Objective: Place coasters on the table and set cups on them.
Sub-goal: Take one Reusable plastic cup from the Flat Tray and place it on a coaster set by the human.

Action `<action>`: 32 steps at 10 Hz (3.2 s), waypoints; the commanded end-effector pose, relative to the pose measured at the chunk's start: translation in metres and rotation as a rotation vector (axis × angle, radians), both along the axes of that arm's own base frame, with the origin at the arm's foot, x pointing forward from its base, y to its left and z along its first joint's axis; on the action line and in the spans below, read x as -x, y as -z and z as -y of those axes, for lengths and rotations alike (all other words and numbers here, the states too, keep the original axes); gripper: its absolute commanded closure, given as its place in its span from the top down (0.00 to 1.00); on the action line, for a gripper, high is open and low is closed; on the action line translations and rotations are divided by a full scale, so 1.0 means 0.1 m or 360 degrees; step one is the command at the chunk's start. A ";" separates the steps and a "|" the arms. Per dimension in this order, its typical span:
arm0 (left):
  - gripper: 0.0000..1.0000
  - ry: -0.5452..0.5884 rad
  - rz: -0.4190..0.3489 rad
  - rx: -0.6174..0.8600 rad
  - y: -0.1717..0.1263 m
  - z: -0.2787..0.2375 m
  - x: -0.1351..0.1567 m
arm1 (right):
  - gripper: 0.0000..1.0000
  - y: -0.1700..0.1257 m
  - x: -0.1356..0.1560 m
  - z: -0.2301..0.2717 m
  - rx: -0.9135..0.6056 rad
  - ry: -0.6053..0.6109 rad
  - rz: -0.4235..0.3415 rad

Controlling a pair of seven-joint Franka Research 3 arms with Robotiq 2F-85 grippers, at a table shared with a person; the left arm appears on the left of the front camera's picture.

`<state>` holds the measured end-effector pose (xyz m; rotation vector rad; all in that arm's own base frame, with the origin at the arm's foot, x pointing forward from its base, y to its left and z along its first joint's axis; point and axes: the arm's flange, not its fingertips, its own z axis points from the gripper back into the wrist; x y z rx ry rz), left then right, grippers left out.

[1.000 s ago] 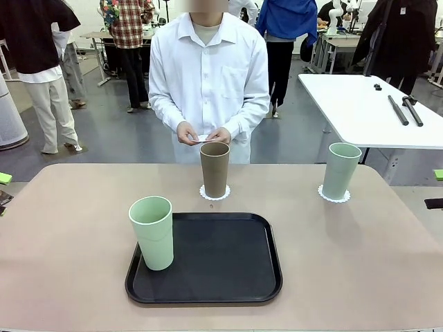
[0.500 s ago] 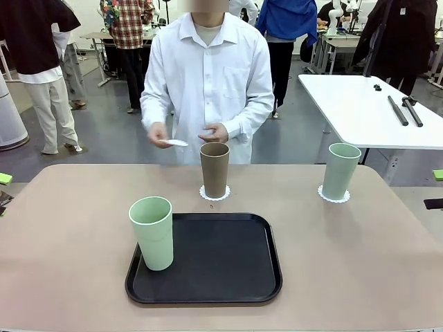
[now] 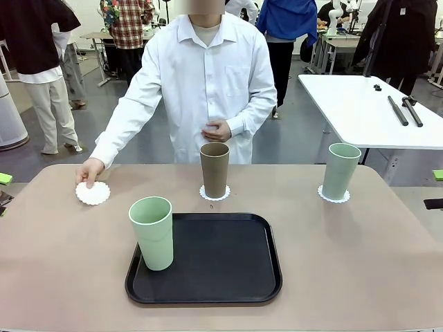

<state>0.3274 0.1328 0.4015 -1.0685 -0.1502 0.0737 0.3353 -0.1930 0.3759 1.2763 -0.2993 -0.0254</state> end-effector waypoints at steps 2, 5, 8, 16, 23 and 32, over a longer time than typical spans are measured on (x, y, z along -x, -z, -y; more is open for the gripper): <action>1.00 -0.0009 0.0009 0.0019 -0.01 0.00 0.00 | 1.00 0.00 0.04 -0.04 -0.0005 0.0008 0.0013; 1.00 -0.0009 0.0009 0.0019 -0.01 0.00 0.00 | 1.00 0.00 0.04 -0.04 -0.0005 0.0008 0.0013; 1.00 -0.0009 0.0009 0.0019 -0.01 0.00 0.00 | 1.00 0.00 0.04 -0.04 -0.0005 0.0008 0.0013; 1.00 0.0866 0.0924 -0.1278 -1.39 1.08 -0.25 | 1.00 0.00 0.04 -0.04 -0.0005 0.0008 0.0013; 1.00 0.1418 0.0962 -0.1641 -1.31 2.15 -0.08 | 1.00 0.00 0.04 -0.04 -0.0005 0.0008 0.0013; 1.00 0.1843 0.1693 -0.0556 -1.09 1.73 -0.59 | 1.00 0.00 0.04 -0.04 -0.0005 0.0008 0.0013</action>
